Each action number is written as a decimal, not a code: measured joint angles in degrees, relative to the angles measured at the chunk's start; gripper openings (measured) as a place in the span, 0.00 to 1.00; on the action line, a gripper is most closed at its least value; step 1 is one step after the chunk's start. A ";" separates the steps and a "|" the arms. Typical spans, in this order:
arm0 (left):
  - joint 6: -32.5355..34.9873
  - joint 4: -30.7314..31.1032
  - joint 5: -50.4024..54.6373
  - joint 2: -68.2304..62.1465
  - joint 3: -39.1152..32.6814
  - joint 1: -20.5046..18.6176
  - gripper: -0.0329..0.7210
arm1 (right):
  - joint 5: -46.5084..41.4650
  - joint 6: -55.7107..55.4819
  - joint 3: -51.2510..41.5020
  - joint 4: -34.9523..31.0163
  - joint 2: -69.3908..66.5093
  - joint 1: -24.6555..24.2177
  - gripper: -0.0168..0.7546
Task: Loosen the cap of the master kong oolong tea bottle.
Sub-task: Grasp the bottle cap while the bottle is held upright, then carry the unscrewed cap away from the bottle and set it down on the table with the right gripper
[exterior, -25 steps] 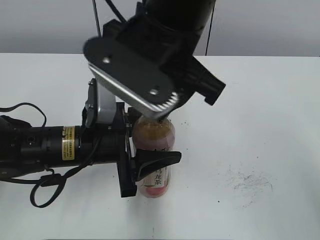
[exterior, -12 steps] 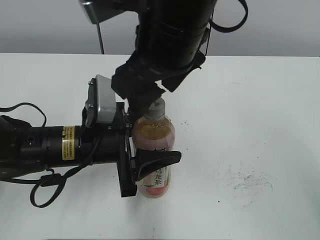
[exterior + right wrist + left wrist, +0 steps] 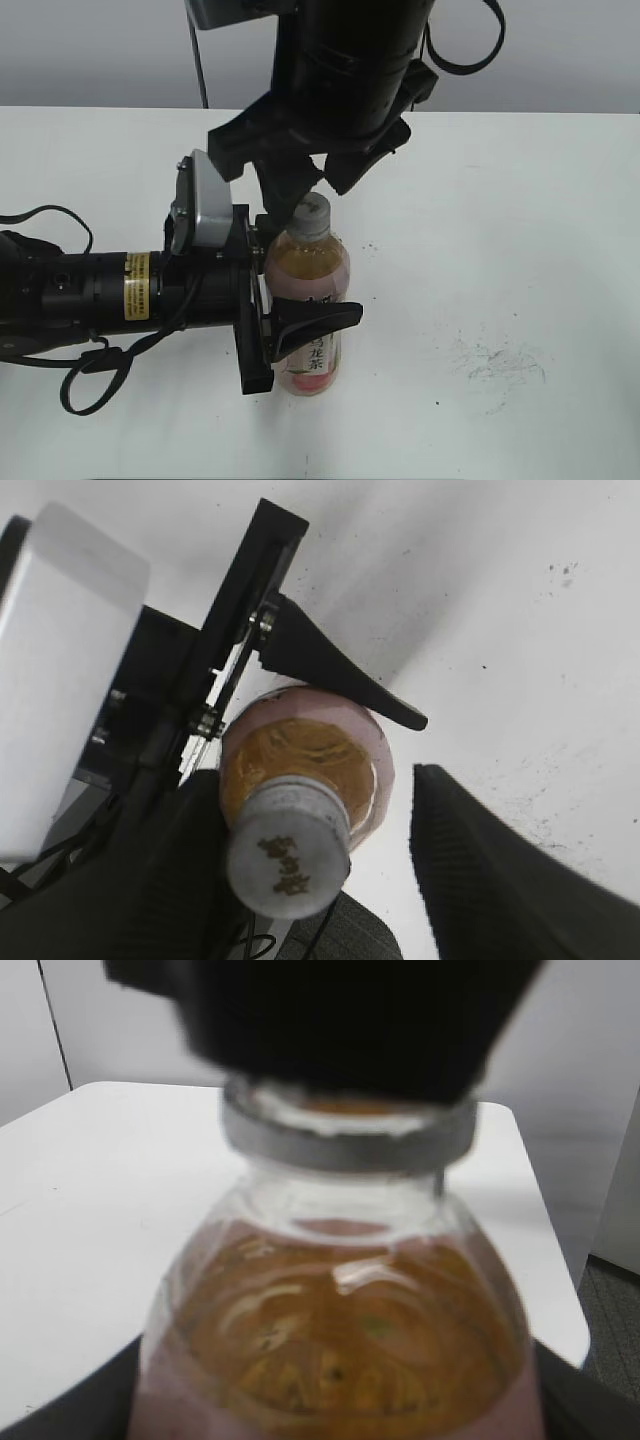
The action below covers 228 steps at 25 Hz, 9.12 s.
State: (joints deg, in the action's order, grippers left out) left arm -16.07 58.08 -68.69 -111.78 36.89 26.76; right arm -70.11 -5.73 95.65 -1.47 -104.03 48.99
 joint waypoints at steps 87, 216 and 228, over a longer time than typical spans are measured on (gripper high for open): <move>-0.06 -0.13 0.05 0.00 0.05 0.00 0.63 | 0.25 18.13 -2.33 -1.69 0.82 0.02 0.41; -0.17 -0.19 0.03 0.00 0.00 0.00 0.63 | 1.31 91.82 -22.11 5.92 3.48 -13.01 0.37; -0.17 -0.19 0.03 0.00 0.00 0.00 0.63 | 12.68 89.66 -26.73 4.36 -11.03 -14.87 0.37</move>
State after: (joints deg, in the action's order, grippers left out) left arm -16.25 57.89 -68.66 -111.78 36.89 26.76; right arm -57.43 83.94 68.92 2.89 -115.06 34.12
